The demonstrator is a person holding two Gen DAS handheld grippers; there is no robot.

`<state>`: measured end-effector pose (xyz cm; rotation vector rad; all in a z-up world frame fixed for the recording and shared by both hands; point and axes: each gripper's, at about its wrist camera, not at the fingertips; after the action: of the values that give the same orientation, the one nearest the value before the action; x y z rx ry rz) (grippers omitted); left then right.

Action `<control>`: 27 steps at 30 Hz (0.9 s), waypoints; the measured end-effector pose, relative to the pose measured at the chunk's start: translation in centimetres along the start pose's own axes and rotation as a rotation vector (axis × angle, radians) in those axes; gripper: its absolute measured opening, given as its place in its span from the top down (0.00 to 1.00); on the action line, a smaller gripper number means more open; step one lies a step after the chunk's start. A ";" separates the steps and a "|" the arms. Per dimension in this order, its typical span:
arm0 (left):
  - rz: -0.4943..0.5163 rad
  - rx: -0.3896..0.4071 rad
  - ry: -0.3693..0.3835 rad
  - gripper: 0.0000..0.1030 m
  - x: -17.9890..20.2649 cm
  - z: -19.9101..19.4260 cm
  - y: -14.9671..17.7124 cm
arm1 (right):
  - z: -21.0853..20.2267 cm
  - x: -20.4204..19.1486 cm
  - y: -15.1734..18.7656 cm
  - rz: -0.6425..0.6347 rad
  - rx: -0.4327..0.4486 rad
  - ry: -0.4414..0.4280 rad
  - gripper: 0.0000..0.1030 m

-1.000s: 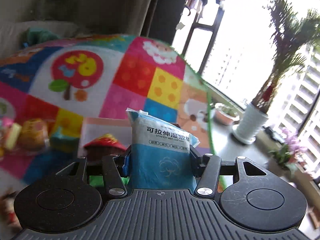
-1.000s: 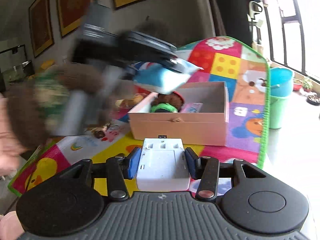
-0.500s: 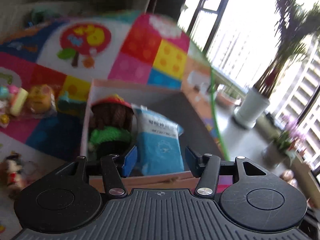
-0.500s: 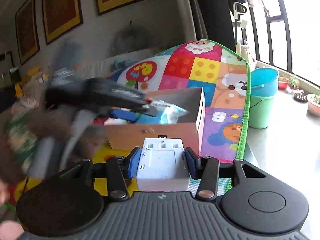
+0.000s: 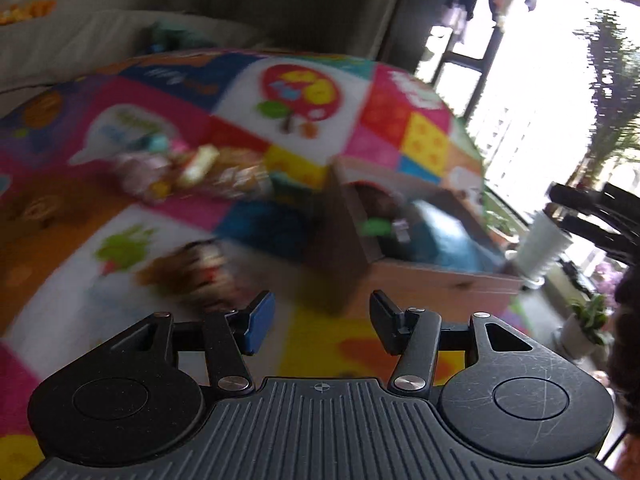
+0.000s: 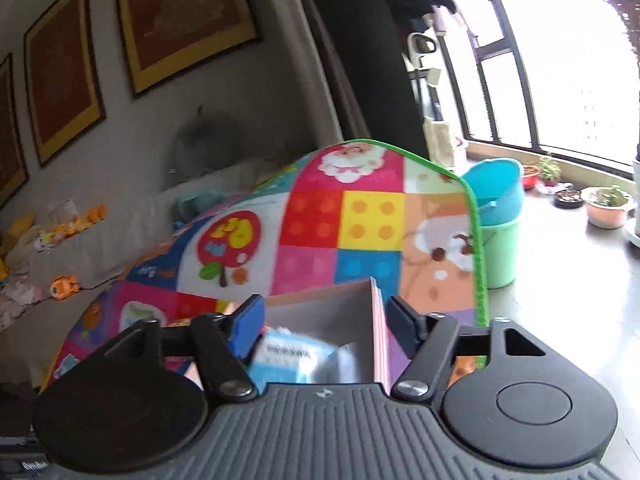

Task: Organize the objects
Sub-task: 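Drop the wet-wipes pack into the pink box with the left tool while the right places its item, then grasp the wrapped bread roll with the left tool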

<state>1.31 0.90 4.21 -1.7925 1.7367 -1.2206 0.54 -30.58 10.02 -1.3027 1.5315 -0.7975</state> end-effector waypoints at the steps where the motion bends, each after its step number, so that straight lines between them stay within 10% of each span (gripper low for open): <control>1: -0.014 -0.004 -0.018 0.44 -1.0 -0.2 0.3 | -0.2 0.1 0.7 -0.006 -0.005 0.008 0.30; 15: -0.076 0.015 -0.075 0.44 -3.7 0.3 0.1 | -1.1 -8.0 11.9 -0.338 -0.265 -0.197 0.10; 23: 0.036 0.099 -0.072 0.44 -4.7 5.9 -11.6 | -0.1 -10.6 13.0 -0.368 -0.271 -0.245 0.00; 27: -0.071 0.035 -0.178 0.49 -7.9 12.0 -17.5 | 0.1 -10.2 12.8 -0.335 -0.284 -0.252 0.00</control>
<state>22.49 7.81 8.16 -1.8940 1.5565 -1.0749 -4.07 -17.79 0.86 -1.8306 1.2728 -0.6034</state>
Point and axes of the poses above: each gripper's, at about its wrist camera, not at the fingertips, and z roughly the way its jaws point, x to its right, y to its underside, and after that the axes turned 3 degrees about -z, right-handed
